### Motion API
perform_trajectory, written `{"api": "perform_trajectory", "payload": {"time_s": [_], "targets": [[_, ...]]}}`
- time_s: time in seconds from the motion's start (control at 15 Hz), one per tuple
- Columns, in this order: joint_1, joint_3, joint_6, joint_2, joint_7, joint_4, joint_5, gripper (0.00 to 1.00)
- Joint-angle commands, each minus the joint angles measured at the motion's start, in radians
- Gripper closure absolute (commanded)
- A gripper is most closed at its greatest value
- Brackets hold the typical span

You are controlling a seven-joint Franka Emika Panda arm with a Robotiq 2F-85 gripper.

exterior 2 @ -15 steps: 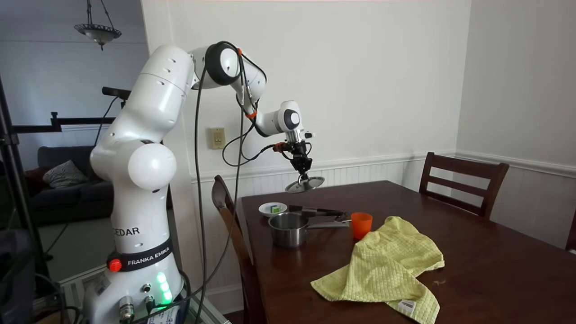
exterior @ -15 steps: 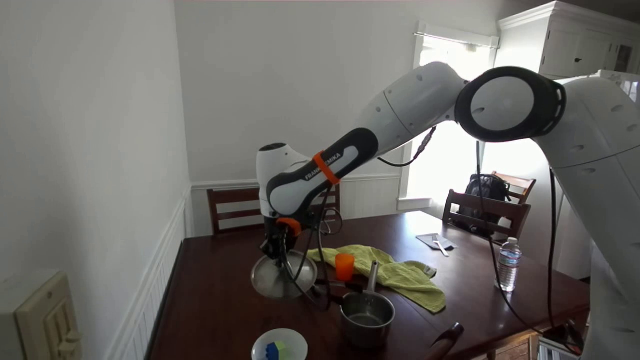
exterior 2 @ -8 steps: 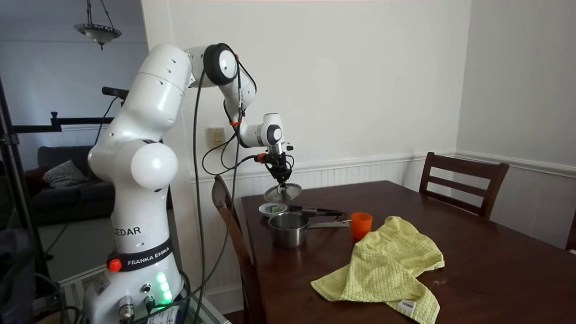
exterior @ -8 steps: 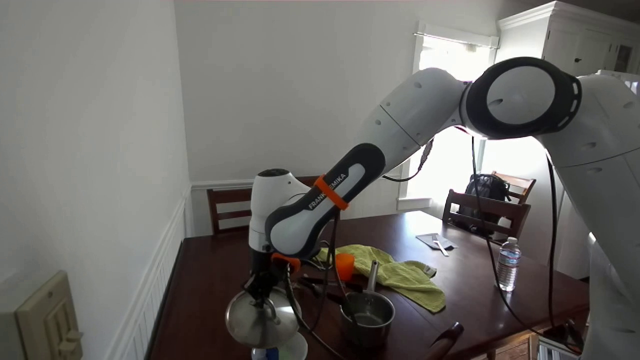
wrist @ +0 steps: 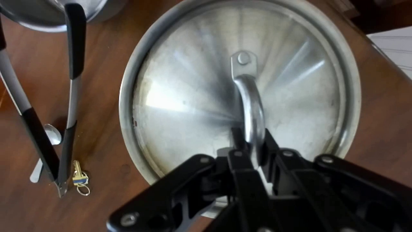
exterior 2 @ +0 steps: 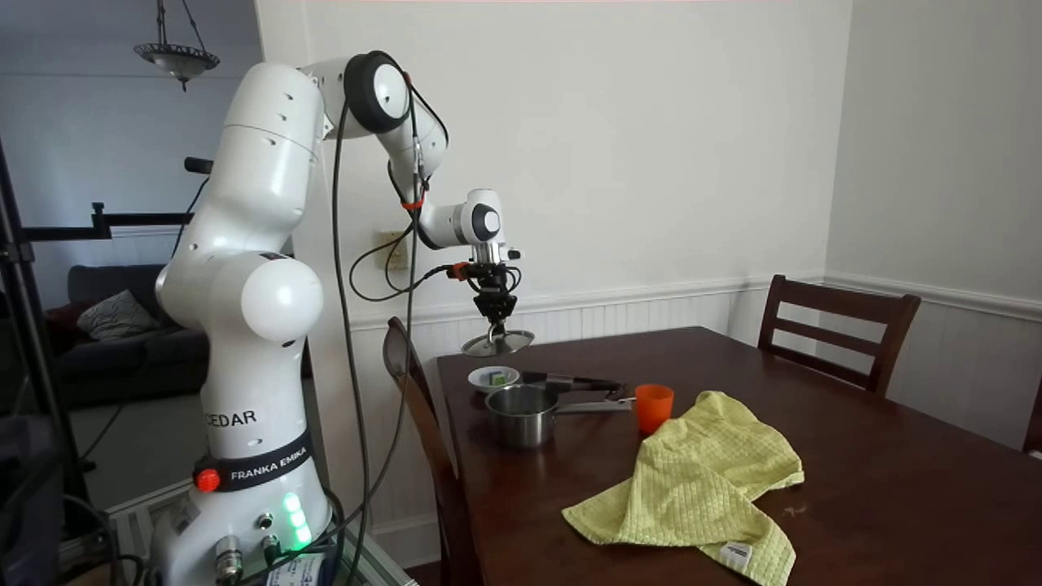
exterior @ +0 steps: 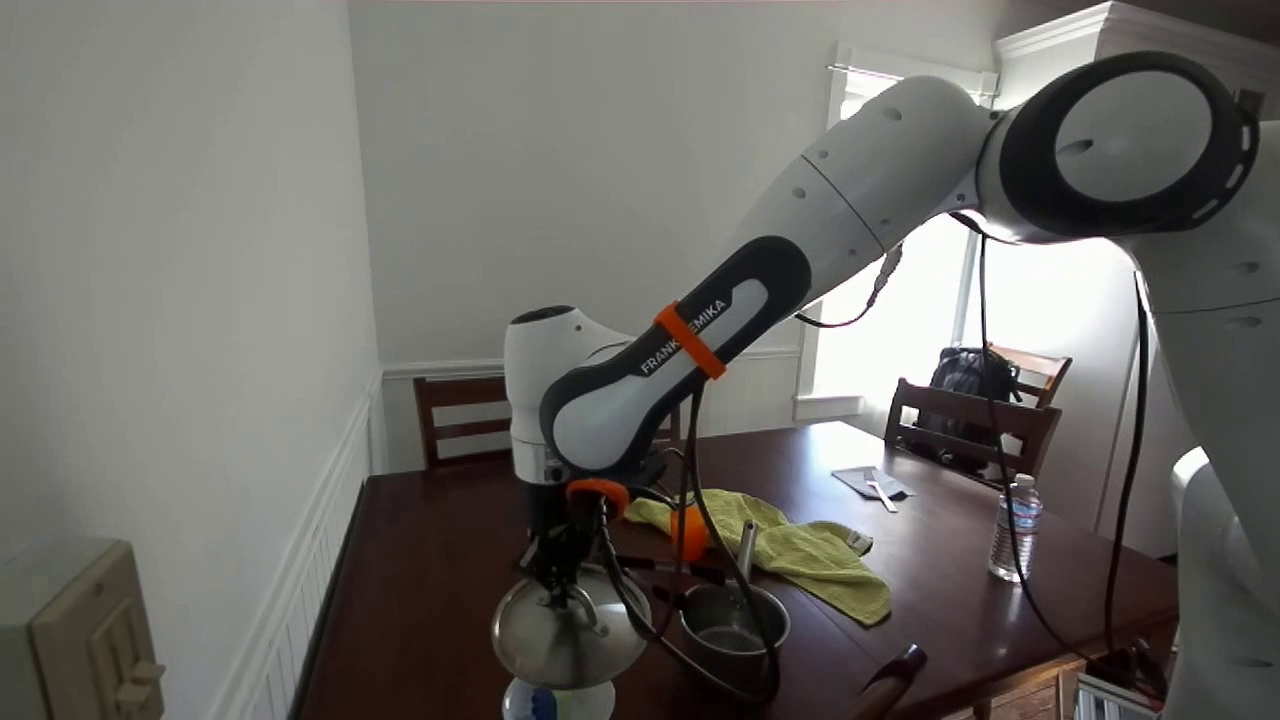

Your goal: Put the lid on the white bowl

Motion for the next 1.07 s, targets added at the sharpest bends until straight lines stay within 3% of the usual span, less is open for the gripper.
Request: {"api": "perform_trajectory", "payload": {"time_s": [0.0, 0.33, 1.0], "targets": [[-0.01, -0.009, -0.051, 0.016, -0.015, 0.009, 0.015, 0.96], [-0.016, -0.021, 0.014, 0.112, -0.061, 0.07, -0.003, 0.96], [-0.022, 0.038, 0.027, 0.2, -0.261, 0.14, 0.044, 0.96]]}}
